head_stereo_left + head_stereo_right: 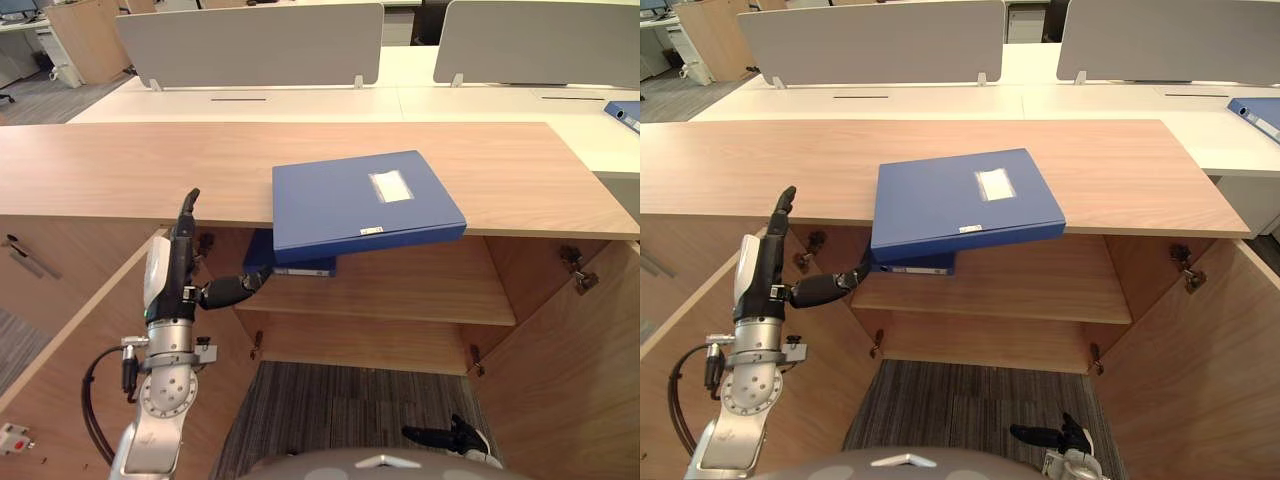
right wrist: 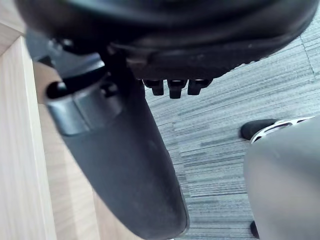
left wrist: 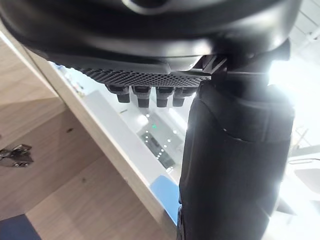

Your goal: Walk over to the cabinet, pick up the folder, carry it to the office cabinet, place the folder inside the office cabinet, then close the office cabinet door

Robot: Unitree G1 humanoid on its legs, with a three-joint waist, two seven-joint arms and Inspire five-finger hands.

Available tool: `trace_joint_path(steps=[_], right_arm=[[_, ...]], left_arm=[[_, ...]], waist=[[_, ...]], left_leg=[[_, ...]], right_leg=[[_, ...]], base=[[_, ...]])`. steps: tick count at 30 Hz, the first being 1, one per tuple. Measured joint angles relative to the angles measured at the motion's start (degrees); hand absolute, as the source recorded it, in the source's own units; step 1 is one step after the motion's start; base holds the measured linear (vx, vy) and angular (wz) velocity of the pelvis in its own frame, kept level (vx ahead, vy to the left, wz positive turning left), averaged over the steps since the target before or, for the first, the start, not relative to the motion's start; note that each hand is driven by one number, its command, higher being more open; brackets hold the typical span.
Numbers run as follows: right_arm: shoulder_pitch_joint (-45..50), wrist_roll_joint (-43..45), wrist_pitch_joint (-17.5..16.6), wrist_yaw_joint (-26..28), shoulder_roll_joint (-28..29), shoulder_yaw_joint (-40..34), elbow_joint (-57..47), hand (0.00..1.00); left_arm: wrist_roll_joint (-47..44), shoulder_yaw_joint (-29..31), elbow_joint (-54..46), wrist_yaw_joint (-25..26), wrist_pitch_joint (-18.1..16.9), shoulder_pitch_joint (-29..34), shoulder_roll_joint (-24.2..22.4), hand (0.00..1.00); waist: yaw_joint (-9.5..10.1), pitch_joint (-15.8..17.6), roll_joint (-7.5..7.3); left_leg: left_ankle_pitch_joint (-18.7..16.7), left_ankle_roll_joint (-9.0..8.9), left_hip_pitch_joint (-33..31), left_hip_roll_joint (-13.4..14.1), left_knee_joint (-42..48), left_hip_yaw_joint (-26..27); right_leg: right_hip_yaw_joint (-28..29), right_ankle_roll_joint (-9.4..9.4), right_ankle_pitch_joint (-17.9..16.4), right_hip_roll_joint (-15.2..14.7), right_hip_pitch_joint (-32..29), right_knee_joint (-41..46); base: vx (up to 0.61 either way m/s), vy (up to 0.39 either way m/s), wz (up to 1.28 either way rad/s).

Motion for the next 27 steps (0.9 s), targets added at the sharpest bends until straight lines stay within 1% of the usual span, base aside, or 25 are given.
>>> trace_joint_path(steps=[3, 7, 11, 14, 16, 20, 23, 24, 27], right_arm=[[0.06, -0.03, -0.08, 0.04, -0.64, 1.03, 0.71, 1.00], [0.18, -0.03, -0.10, 0.00, -1.01, 1.01, 2.96, 1.00], [0.64, -0.03, -0.11, 0.02, -1.56, 1.01, 3.83, 1.00], [1.27, -0.03, -0.10, 0.01, -1.90, 1.01, 4.15, 1.00], [1.61, -0.03, -0.03, 0.00, -2.00, 1.00, 4.39, 1.00], [2.01, -0.03, -0.02, 0.01, -2.00, 0.99, 4.44, 1.00], [2.00, -0.03, 0.00, 0.01, -1.98, 0.99, 4.45, 1.00], [1.98, -0.03, 0.03, 0.02, -1.95, 1.01, 4.45, 1.00], [2.00, -0.02, 0.07, 0.00, -1.90, 1.01, 4.44, 1.00]], left_arm=[[1.23, -0.55, -0.92, -0.07, -0.55, -0.24, 2.02, 1.00], [2.37, -4.21, -4.91, -0.20, -0.95, -0.34, 3.15, 1.00], [4.44, -6.90, -7.02, -1.39, -2.75, -1.10, 4.72, 1.00], [4.46, -8.35, -7.36, -1.58, -3.33, -1.79, 6.17, 1.00], [4.54, -9.32, -7.36, -2.22, -3.49, -2.64, 6.96, 1.00], [5.95, -11.45, -7.39, -2.78, -3.96, -3.42, 7.11, 1.00], [7.46, -13.22, -7.28, -3.04, -3.95, -3.68, 7.39, 1.00], [8.67, -13.61, -6.97, -3.05, -3.94, -3.91, 8.01, 1.00], [11.34, -13.92, -5.47, -3.08, -3.84, -4.62, 9.40, 1.00]], waist=[[-0.19, -0.25, -0.03], [-0.02, -1.31, -0.20], [-0.84, -2.33, 0.72], [-1.04, -2.72, 1.21], [-1.05, -2.85, 1.03], [-1.17, -3.33, 0.98], [-1.77, -3.58, 0.95], [-1.86, -3.45, 0.73], [-2.13, -3.47, 0.67]], left_leg=[[0.01, -0.01, 0.04, 0.02, 0.03, 0.03], [0.01, -0.01, 0.02, 0.00, 0.03, 0.10], [-0.03, -0.04, -0.06, 0.18, -0.02, 0.42], [-0.03, -0.05, -0.08, 0.49, -0.01, 0.73], [-0.02, -0.06, -0.14, 0.69, 0.00, 0.77], [-0.03, -0.07, -0.19, 0.99, 0.02, 0.73], [-0.06, -0.11, -0.01, 1.02, -0.01, 0.46], [-0.06, -0.11, 0.16, 1.01, 0.00, 0.35], [-0.06, -0.11, 0.29, 1.01, -0.02, 0.32]], right_leg=[[0.36, -0.03, 0.04, 0.02, -0.01, 0.05], [1.28, -0.08, 0.08, 0.10, -0.06, 0.17], [2.56, -0.15, 0.01, 0.35, -0.42, 0.46], [3.40, -0.14, 0.00, 0.79, -0.78, 0.52], [3.63, -0.14, 0.02, 1.05, -0.95, 0.66], [4.15, -0.26, 0.10, 1.43, -1.15, 0.80], [4.17, -0.32, 0.14, 1.50, -1.25, 0.81], [4.09, -0.35, 0.14, 1.49, -1.16, 0.81], [4.08, -0.50, 0.09, 1.47, -1.18, 0.70]], base=[[-0.01, -0.001, -0.01], [0.00, 0.000, -0.01], [-0.06, -0.001, -0.07], [-0.04, -0.012, -0.08], [-0.02, -0.027, -0.05], [0.00, -0.026, -0.06], [0.00, -0.005, -0.01], [0.00, 0.000, 0.00], [-0.01, -0.001, 0.00]])
